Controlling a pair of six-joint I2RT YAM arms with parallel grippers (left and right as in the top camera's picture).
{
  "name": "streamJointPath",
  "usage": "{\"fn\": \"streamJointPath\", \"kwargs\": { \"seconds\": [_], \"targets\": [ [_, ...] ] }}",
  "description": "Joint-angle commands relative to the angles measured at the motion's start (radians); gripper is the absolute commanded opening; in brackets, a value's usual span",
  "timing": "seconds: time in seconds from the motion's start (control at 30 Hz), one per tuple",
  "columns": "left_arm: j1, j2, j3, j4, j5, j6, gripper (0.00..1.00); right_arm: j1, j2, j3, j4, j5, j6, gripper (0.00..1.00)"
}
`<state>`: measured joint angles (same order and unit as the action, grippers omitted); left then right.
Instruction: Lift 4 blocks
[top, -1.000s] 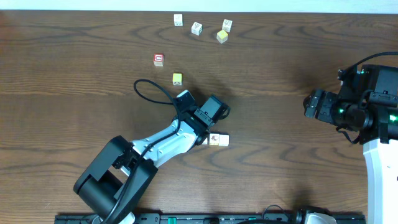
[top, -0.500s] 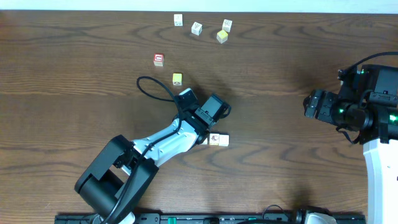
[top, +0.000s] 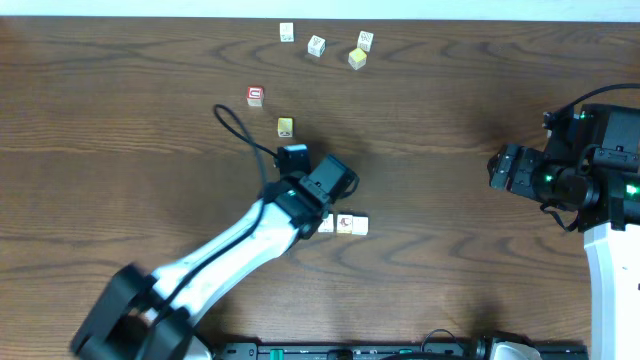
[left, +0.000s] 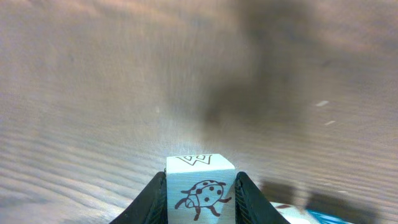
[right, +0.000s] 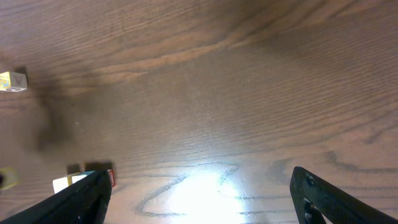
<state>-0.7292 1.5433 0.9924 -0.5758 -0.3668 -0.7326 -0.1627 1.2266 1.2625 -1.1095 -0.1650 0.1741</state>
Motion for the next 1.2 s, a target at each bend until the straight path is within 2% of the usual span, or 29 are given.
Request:
{"fn": "streamJointPath", "kwargs": {
  "seconds": [0.0, 0.23, 0.4, 0.73, 1.17],
  "targets": [
    [-0.010, -0.036, -0.035, -0.007, -0.013, 0.048, 0.22, -0.006, -0.002, -0.004, -0.001, -0.009, -0.012, 0.89],
    [-0.095, -0.006, -0.130, 0.051, 0.000, -0.087, 0.22, -0.006, -0.002, -0.004, -0.002, -0.009, -0.012, 0.89],
    [-0.134, -0.006, -0.168, 0.096, -0.001, -0.120, 0.22, -0.006, -0.002, -0.004, -0.002, -0.009, -0.012, 0.89],
    [-0.134, -0.005, -0.172, 0.145, 0.017, -0.119, 0.22, -0.006, -0.002, -0.004, -0.008, -0.009, -0.012, 0.89],
    [-0.119, -0.005, -0.172, 0.124, 0.053, -0.087, 0.19, -0.006, -0.002, -0.004, -0.009, -0.009, -0.015, 0.89]
  ]
}}
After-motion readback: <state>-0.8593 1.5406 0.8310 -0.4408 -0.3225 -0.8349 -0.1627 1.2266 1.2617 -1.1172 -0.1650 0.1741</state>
